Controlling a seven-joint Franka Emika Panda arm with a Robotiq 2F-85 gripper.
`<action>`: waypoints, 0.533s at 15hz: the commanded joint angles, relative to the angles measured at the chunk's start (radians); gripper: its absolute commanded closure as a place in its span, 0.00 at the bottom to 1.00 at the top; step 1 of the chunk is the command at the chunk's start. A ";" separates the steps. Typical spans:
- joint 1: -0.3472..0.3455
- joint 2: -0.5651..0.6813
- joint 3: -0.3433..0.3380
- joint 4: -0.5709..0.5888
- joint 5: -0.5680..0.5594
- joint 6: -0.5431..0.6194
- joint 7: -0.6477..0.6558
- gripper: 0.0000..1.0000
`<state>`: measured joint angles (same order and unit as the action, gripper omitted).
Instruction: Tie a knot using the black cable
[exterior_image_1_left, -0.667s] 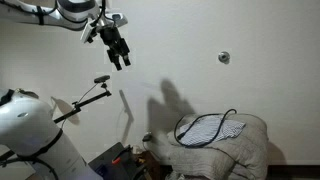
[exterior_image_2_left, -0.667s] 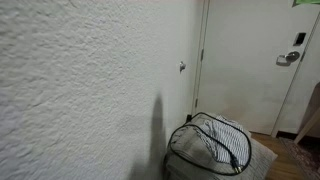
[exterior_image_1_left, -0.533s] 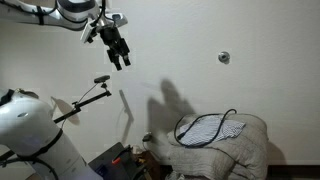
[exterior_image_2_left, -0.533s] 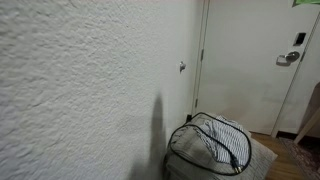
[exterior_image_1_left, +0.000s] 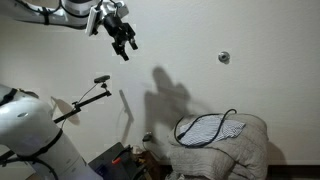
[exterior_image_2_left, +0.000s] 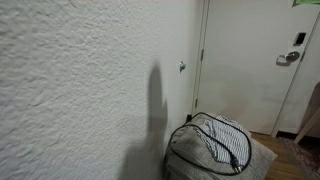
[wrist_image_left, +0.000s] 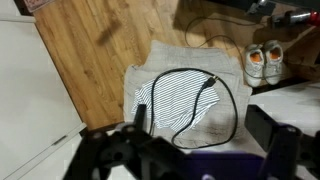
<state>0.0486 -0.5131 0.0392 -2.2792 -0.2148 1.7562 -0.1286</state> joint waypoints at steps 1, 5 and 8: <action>0.009 0.184 0.001 0.146 -0.043 0.027 -0.059 0.00; 0.035 0.311 -0.043 0.197 0.085 0.219 -0.224 0.00; 0.018 0.311 -0.026 0.172 0.087 0.231 -0.218 0.00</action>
<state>0.0690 -0.2007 0.0105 -2.1078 -0.1281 1.9897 -0.3479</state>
